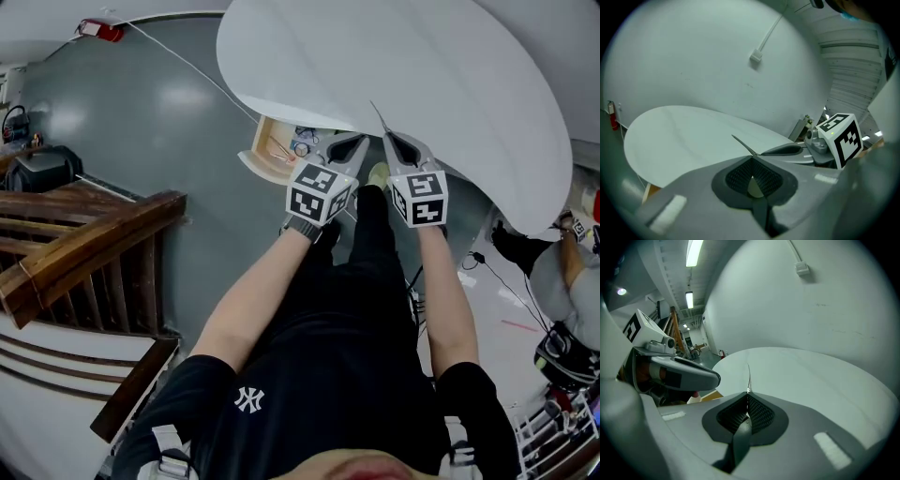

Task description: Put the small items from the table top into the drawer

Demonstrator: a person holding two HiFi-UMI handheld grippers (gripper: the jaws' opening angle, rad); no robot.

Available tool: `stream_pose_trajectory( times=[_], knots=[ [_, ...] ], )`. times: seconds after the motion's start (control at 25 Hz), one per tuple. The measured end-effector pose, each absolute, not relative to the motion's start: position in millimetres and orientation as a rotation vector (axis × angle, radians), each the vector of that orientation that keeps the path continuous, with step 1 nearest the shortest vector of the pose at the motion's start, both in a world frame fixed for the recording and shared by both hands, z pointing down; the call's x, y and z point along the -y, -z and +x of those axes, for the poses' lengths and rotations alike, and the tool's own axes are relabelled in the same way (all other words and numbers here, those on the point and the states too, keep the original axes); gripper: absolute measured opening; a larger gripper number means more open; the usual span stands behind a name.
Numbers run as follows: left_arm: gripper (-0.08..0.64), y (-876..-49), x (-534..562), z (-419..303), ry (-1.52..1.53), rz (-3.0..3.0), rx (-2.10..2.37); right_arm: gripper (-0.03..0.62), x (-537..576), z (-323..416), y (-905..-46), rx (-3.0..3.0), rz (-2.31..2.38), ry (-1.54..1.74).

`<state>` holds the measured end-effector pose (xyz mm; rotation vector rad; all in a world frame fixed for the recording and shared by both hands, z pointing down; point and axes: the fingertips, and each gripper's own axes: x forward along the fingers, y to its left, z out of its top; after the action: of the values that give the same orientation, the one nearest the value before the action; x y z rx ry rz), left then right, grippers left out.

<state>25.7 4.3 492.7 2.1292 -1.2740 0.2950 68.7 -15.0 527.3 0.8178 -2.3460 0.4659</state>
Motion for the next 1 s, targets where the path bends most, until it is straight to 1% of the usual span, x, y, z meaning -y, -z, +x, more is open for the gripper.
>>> stream_pose_trajectory(
  times=[0.44,0.76,1.0],
  knots=[
    [0.000,-504,-79,-67,-0.250,1.991,1.439,0.026,-67,-23,-547,2.375,0.595,-0.435],
    [0.000,-521,-111,-119,-0.236,1.899,1.532,0.028,-103,-67,-594,2.293,0.475,-0.441],
    [0.000,-531,-115,-137,-0.220,1.861,1.557,0.028,-110,-83,-629,2.214,0.414,-0.459]
  ],
)
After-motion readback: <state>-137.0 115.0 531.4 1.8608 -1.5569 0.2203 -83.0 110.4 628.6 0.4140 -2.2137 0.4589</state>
